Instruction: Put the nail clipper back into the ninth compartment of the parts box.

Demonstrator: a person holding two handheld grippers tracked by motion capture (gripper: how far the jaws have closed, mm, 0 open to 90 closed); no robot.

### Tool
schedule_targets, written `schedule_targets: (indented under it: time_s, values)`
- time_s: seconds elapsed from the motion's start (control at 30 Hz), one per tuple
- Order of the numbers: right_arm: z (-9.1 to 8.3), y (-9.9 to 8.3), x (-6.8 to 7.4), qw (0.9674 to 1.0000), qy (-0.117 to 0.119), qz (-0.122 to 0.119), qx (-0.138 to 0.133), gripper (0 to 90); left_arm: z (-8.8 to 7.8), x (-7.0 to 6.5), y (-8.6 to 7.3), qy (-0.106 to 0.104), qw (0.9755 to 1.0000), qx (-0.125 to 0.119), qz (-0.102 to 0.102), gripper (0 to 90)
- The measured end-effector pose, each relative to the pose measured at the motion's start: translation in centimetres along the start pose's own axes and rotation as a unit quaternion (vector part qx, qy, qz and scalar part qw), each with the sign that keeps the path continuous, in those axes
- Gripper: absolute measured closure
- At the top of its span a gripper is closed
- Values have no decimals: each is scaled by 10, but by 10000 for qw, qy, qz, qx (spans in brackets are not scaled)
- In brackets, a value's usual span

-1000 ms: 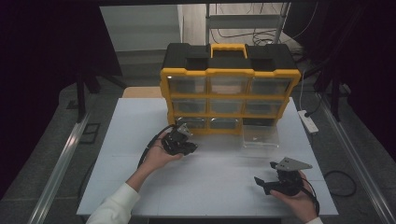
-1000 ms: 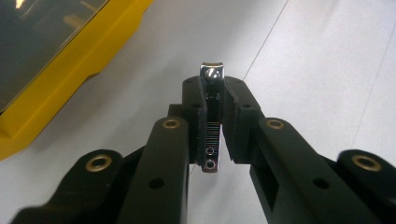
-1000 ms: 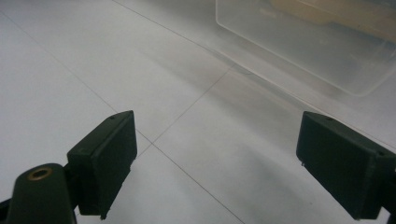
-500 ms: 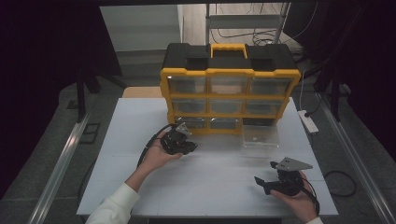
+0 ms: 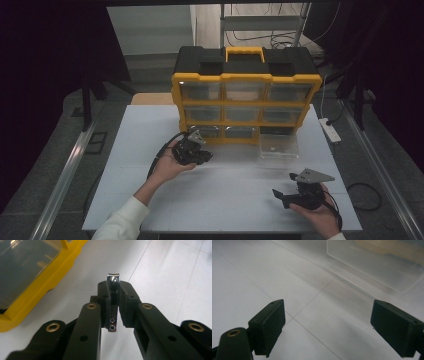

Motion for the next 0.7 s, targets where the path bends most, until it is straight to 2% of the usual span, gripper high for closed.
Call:
schedule_targets:
  time_s: [0.4, 0.7]
  values:
    - [-1, 1, 0, 10000, -9, 21, -26, 129, -7, -7, 7, -60, 9999, -91, 105, 800]
    - [-3, 2, 0, 10000, -10, 21, -65, 129, -4, -16, 16, -131, 9997, -114, 170, 800]
Point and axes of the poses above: each handheld gripper's, and its own axes: z roughly forward along the jaws, y roughly out of its top, x roughly to its left, the point moved 10 cm from there along z, roughly forward along the jaws, and after that the axes turned 15 degrees about -z, right-handed, at the moved point
